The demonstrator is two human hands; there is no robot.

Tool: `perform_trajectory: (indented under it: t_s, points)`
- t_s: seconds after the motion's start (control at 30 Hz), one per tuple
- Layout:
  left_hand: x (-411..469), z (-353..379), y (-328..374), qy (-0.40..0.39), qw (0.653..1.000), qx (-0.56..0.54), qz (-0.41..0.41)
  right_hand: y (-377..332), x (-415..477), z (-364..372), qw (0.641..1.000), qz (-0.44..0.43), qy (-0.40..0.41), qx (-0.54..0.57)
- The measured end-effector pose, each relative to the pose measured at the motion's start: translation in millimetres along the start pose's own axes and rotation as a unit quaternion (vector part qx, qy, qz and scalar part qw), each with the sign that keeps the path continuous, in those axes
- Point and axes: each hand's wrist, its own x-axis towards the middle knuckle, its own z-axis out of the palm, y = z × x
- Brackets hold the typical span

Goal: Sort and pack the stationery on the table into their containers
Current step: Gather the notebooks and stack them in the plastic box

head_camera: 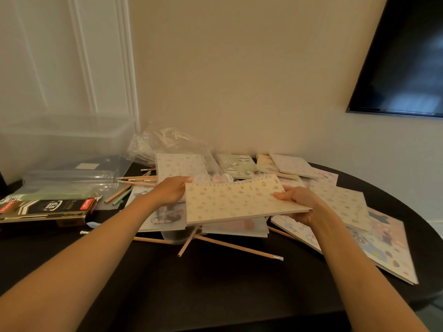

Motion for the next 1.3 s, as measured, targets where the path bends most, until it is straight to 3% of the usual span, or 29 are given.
perform_trajectory:
  t_s: [0.17,0.33,0.43,0.57,0.7,0.83,0.97,1.1,1.3]
  points:
    - [0.9,-12.4,2.7,-0.026,0.999,0.007,-0.032,-13.7,-17.1,5.8,0.999,0.0,-0.009,-0.042]
    - [0.2,-11.1,14.5,-0.044,0.998,0.048,-0.026,4.7,-7.6,26.1,0.995,-0.06,0.084,0.009]
    - [2.5,-3.0,22.3,-0.015,0.996,0.076,-0.039,17.7,-3.6,42.7,0.984,-0.104,0.137,0.056]
    - [0.8,4.6,12.3,-0.039,0.995,0.066,-0.061,27.3,-5.1,49.4,0.965,-0.153,0.206,0.047]
    - [-2.2,12.5,8.2,-0.026,0.983,0.15,-0.101,35.6,-4.1,54.9,0.951,-0.173,0.251,0.049]
    - [-9.6,11.1,14.6,0.014,0.966,0.251,-0.064,43.2,-4.3,68.4,0.938,-0.191,0.284,0.043]
    - [-12.2,9.8,18.1,0.056,0.964,0.258,-0.041,48.3,-4.0,92.6,0.946,-0.195,0.252,0.056]
    - [-13.6,10.7,28.1,0.058,0.97,0.233,-0.03,62.0,11.7,121.0,0.981,-0.078,0.149,0.098]
    - [-11.7,11.3,23.1,0.082,0.986,0.141,-0.037,58.9,12.4,112.4,0.983,0.013,0.069,0.168]
